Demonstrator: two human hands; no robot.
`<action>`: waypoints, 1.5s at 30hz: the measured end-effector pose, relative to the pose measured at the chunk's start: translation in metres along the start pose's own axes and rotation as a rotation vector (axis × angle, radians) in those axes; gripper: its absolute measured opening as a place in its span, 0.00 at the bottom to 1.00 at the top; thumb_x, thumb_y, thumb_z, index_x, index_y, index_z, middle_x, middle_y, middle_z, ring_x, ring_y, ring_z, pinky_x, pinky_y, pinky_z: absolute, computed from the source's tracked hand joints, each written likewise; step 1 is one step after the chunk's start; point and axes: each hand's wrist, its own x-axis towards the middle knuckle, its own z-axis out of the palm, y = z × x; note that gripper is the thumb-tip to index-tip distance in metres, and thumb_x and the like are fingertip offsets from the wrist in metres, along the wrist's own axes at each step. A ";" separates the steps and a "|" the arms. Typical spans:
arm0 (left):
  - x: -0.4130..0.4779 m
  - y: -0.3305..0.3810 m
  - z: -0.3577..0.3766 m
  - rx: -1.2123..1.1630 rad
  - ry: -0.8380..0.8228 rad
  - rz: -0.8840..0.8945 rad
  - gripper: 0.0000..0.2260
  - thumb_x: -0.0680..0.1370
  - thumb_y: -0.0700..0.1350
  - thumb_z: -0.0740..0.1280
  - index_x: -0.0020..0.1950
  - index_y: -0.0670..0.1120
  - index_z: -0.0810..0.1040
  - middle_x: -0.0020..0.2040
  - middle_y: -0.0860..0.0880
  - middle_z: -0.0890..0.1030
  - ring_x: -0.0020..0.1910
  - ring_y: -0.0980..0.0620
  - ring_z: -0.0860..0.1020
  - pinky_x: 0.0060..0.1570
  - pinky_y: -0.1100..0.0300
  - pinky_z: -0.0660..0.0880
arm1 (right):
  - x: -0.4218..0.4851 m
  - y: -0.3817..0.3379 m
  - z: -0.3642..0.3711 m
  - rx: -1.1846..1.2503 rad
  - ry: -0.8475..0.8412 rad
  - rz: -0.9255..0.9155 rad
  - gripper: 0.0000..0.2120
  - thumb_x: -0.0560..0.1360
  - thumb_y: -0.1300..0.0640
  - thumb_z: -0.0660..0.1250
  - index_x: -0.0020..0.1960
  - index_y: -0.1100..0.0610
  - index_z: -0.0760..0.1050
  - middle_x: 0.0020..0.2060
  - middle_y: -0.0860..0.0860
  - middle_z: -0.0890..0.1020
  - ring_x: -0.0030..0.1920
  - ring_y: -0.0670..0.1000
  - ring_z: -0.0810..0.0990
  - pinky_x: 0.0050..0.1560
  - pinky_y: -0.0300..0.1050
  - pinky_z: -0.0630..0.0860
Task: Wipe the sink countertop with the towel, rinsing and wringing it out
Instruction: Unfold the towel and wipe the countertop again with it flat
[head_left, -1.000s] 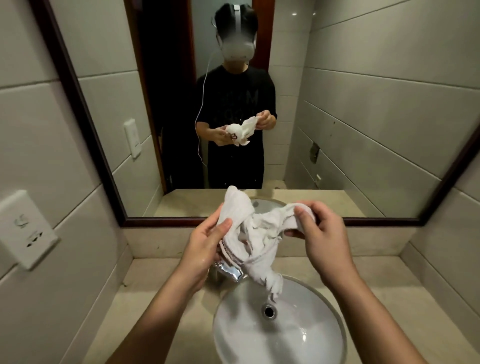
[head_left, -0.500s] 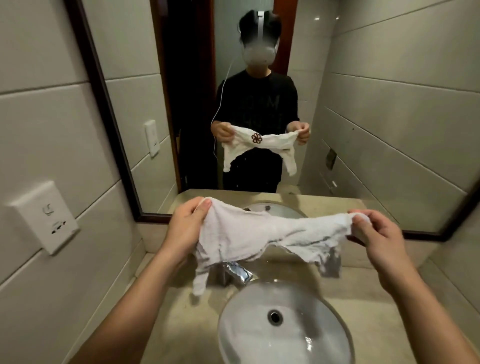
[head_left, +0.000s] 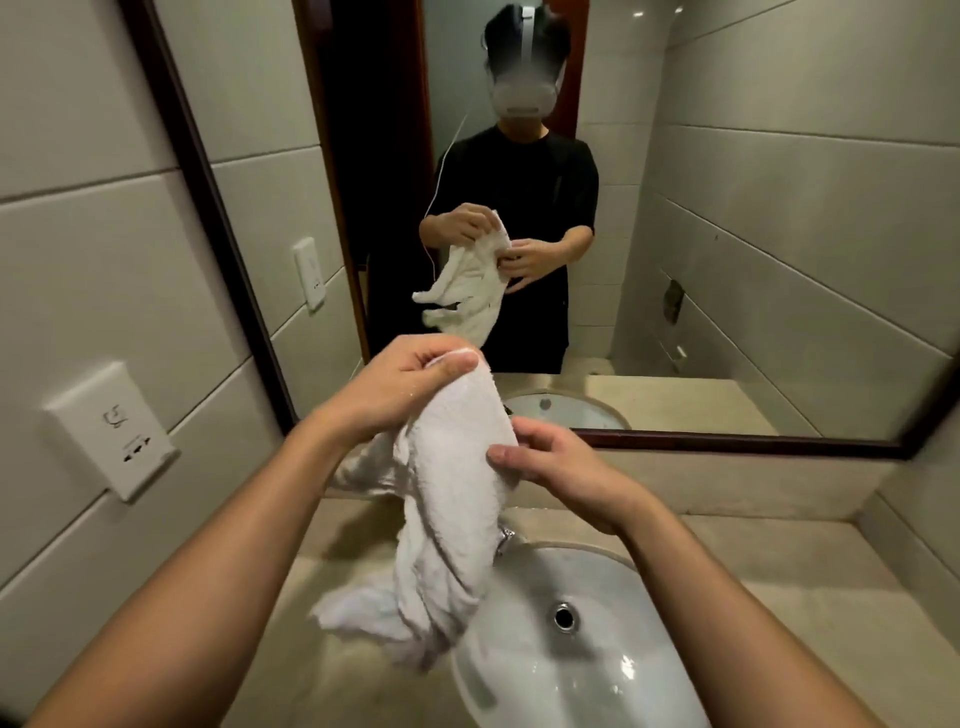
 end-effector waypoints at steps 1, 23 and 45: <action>-0.001 0.000 -0.006 0.024 -0.009 0.010 0.09 0.84 0.47 0.65 0.54 0.48 0.85 0.50 0.56 0.85 0.50 0.62 0.81 0.50 0.67 0.74 | 0.001 -0.003 0.005 0.021 -0.021 0.000 0.11 0.81 0.59 0.68 0.62 0.62 0.79 0.49 0.48 0.85 0.49 0.45 0.82 0.53 0.40 0.76; -0.091 -0.077 0.087 -0.069 0.297 -0.676 0.38 0.74 0.79 0.54 0.46 0.45 0.83 0.42 0.48 0.86 0.43 0.47 0.83 0.45 0.50 0.77 | -0.003 -0.012 0.005 0.632 0.248 0.015 0.29 0.78 0.50 0.68 0.70 0.70 0.72 0.58 0.62 0.84 0.59 0.58 0.83 0.62 0.51 0.79; -0.057 -0.079 0.058 -0.645 0.547 -0.379 0.17 0.79 0.32 0.70 0.63 0.49 0.81 0.45 0.43 0.80 0.45 0.50 0.81 0.53 0.55 0.78 | -0.048 0.018 -0.060 0.217 0.442 0.037 0.22 0.73 0.53 0.73 0.65 0.55 0.75 0.54 0.54 0.87 0.51 0.53 0.87 0.47 0.49 0.79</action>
